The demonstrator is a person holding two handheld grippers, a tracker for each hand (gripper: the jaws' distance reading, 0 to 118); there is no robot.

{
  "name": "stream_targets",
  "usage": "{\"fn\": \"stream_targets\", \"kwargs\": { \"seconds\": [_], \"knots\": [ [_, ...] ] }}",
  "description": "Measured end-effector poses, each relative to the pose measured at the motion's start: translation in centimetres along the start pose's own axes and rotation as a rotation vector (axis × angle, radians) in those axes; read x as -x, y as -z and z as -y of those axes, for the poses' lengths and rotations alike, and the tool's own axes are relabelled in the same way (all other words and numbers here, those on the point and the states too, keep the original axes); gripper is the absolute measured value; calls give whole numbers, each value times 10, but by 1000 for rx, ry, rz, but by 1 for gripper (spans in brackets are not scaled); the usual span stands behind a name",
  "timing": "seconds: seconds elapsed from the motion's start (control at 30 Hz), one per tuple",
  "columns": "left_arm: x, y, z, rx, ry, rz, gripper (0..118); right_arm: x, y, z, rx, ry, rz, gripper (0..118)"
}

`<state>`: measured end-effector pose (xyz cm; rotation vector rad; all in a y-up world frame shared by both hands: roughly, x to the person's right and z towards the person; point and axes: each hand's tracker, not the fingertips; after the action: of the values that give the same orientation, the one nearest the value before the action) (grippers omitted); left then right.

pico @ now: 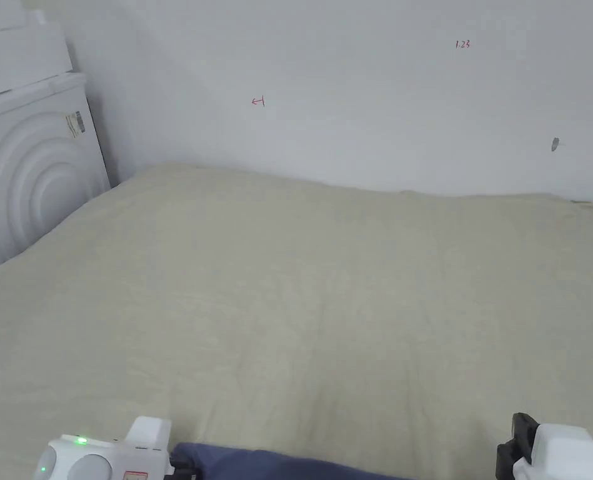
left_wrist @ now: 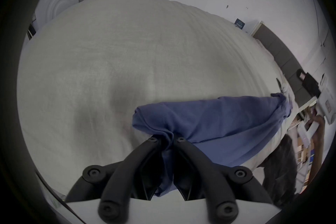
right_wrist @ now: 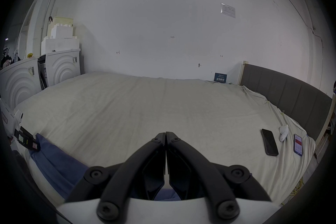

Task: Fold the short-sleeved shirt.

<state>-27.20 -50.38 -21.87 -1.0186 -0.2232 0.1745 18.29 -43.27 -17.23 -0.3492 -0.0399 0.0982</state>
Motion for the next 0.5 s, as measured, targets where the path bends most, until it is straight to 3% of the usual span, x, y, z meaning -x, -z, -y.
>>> {"fn": "stream_targets", "kwargs": {
  "seconds": [0.07, 0.13, 0.33, 0.5],
  "knots": [
    [-1, 0, 1, 6, 76, -34, 1, 0, -1, 0, 1, 0, -2, 0],
    [4, -6, -4, 7, -16, -8, 0, -1, -1, 0, 2, 0, -5, 0],
    [22, -35, -11, -59, -95, 42, 0, -3, -2, -1, -7, -10, -5, 0],
    [30, -64, -21, -103, -78, 14, 0, -5, -3, -2, -14, -13, -8, 0]
  ]
}}
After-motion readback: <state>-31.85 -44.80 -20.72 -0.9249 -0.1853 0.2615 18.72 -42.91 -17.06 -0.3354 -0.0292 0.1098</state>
